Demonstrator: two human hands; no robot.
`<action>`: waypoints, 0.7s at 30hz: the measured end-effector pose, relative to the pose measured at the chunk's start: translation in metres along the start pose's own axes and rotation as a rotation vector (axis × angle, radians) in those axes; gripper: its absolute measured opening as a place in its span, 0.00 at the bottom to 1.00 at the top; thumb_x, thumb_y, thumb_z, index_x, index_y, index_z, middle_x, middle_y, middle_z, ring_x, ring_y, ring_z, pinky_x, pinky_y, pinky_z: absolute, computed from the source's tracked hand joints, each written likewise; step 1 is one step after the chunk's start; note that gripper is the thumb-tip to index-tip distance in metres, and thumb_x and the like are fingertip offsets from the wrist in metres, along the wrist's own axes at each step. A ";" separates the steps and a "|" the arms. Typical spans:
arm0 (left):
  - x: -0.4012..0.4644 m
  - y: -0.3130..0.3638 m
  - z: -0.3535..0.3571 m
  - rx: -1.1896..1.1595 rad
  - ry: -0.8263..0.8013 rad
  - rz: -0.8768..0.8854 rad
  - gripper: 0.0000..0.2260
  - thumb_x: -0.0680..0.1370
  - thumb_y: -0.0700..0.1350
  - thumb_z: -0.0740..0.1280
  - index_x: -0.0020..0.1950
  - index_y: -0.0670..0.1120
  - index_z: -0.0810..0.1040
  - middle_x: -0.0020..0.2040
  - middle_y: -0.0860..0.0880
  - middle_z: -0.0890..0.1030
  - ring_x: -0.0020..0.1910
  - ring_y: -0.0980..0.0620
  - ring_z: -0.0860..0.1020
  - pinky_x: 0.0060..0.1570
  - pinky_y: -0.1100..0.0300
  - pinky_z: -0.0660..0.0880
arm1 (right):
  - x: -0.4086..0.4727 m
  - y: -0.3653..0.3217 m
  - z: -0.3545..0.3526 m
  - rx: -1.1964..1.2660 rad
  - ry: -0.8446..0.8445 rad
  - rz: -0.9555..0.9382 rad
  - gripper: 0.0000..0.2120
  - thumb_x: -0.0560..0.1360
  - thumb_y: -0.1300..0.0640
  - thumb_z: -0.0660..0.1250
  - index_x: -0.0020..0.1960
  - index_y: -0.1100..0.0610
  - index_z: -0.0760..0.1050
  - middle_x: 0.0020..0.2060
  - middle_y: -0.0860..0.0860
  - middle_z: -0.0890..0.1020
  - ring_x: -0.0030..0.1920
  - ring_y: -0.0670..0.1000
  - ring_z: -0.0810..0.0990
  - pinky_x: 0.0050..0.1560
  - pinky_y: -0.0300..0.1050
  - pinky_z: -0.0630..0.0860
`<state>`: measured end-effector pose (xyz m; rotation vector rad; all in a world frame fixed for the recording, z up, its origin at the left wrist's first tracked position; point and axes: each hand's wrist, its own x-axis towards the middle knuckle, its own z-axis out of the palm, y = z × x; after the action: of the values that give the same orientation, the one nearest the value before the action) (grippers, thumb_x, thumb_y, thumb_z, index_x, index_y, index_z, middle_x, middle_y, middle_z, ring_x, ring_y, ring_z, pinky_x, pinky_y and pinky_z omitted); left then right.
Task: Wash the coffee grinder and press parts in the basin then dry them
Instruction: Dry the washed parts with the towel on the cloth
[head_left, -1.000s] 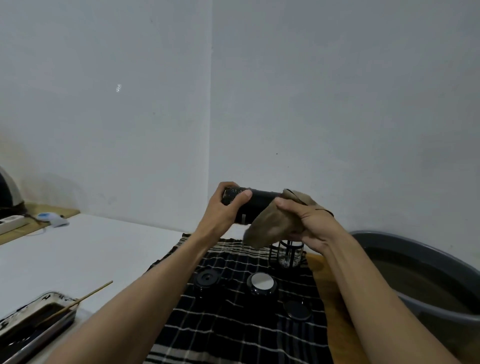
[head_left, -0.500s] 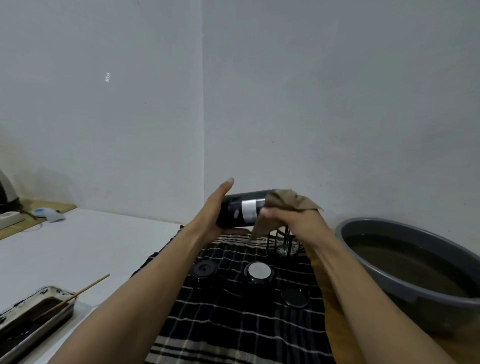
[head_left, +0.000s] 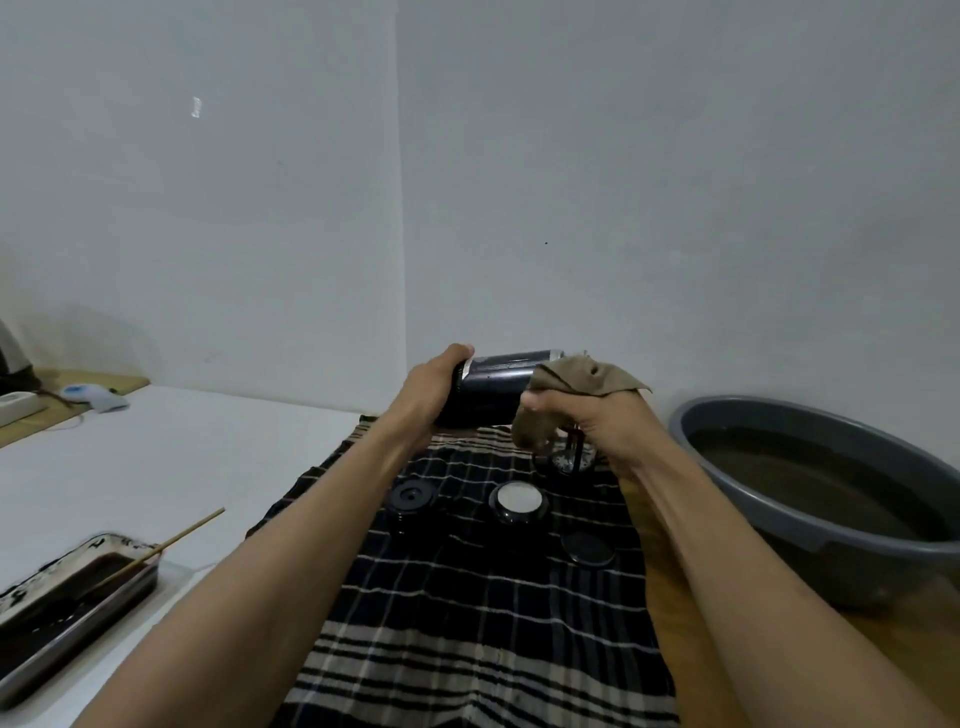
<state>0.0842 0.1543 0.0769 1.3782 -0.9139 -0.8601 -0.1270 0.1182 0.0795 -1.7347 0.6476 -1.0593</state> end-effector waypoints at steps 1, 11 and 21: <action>0.000 -0.008 0.002 0.012 0.091 0.160 0.17 0.79 0.58 0.66 0.47 0.45 0.80 0.44 0.44 0.82 0.42 0.46 0.81 0.40 0.48 0.81 | 0.003 -0.004 0.000 0.062 0.006 0.078 0.13 0.71 0.62 0.78 0.50 0.68 0.80 0.43 0.58 0.84 0.45 0.53 0.83 0.50 0.50 0.80; -0.019 0.007 -0.039 0.750 -0.566 0.187 0.24 0.70 0.65 0.75 0.60 0.54 0.80 0.52 0.52 0.86 0.51 0.51 0.84 0.54 0.54 0.78 | -0.001 -0.007 0.013 0.052 0.057 0.134 0.06 0.69 0.58 0.79 0.45 0.56 0.84 0.40 0.51 0.86 0.43 0.49 0.85 0.42 0.43 0.79; -0.047 -0.008 -0.025 0.237 -0.469 0.252 0.14 0.72 0.46 0.79 0.55 0.45 0.82 0.43 0.47 0.85 0.42 0.47 0.84 0.43 0.53 0.79 | 0.004 -0.040 0.027 0.331 0.332 0.043 0.11 0.75 0.50 0.67 0.46 0.57 0.83 0.40 0.53 0.85 0.44 0.51 0.84 0.47 0.49 0.78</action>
<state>0.0871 0.2076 0.0681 1.2422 -1.5576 -0.9173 -0.1036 0.1431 0.1130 -1.2676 0.6663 -1.3556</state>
